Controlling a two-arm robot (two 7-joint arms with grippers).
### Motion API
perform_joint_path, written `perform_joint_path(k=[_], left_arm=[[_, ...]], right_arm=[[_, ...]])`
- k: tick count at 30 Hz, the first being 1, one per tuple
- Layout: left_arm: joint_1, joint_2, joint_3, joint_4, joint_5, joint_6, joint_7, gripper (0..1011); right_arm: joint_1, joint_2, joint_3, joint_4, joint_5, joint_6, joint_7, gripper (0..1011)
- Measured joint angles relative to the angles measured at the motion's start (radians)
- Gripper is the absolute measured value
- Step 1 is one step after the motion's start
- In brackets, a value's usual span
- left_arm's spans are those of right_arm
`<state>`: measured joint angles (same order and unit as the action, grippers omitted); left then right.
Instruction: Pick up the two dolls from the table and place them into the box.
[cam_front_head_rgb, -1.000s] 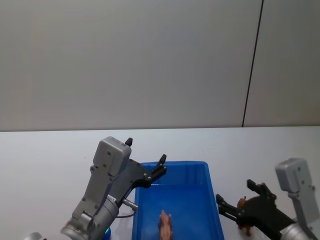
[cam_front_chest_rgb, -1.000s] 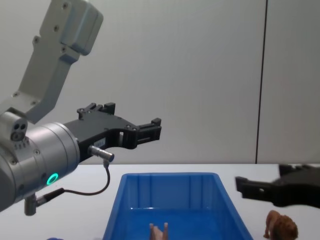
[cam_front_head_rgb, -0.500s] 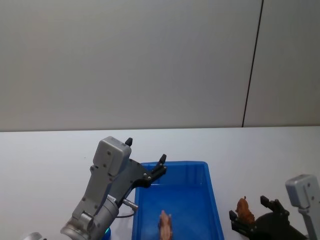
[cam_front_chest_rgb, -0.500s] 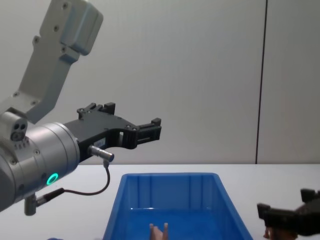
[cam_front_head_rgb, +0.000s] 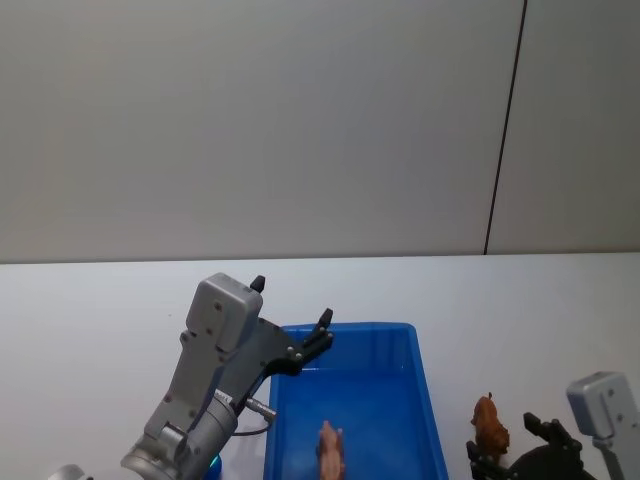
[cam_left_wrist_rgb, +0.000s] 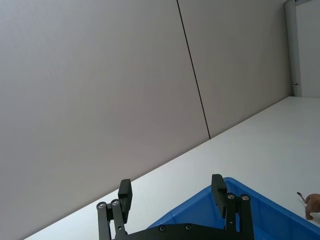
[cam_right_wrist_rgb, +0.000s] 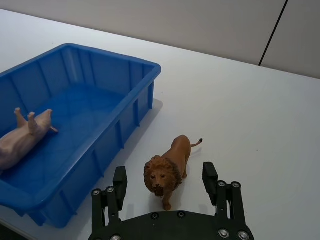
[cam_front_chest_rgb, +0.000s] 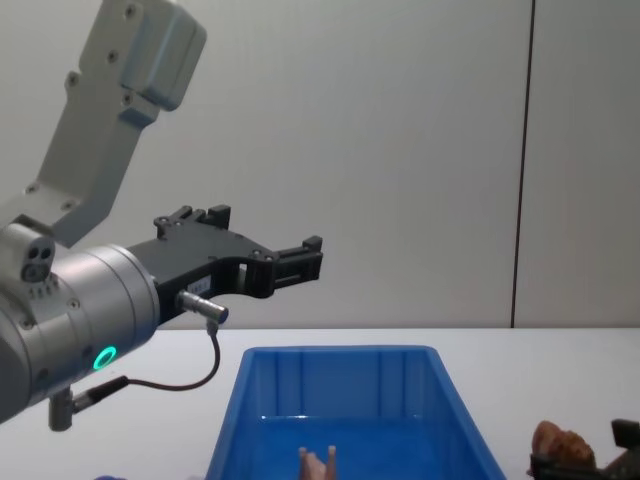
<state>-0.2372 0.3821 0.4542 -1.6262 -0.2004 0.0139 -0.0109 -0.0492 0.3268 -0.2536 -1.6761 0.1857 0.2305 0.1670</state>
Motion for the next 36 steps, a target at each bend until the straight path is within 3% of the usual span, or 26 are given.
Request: perform_joint_path(k=[3, 20, 28, 36], left_arm=[[0.0, 0.0, 0.0, 0.0, 0.0, 0.0, 0.0, 1001], [0.0, 0.0, 0.0, 0.0, 0.0, 0.0, 0.0, 1001], [0.0, 0.0, 0.0, 0.0, 0.0, 0.0, 0.0, 1001], [0.0, 0.0, 0.0, 0.0, 0.0, 0.0, 0.0, 1001]], right_arm=[[0.002, -0.002, -0.001, 0.011, -0.006, -0.012, 0.002, 911], [0.016, -0.019, -0.012, 0.077, -0.052, -0.106, 0.005, 413], [0.015, -0.022, -0.013, 0.079, -0.062, -0.135, -0.005, 411], [0.009, -0.02, -0.01, 0.036, -0.057, -0.166, -0.006, 411]])
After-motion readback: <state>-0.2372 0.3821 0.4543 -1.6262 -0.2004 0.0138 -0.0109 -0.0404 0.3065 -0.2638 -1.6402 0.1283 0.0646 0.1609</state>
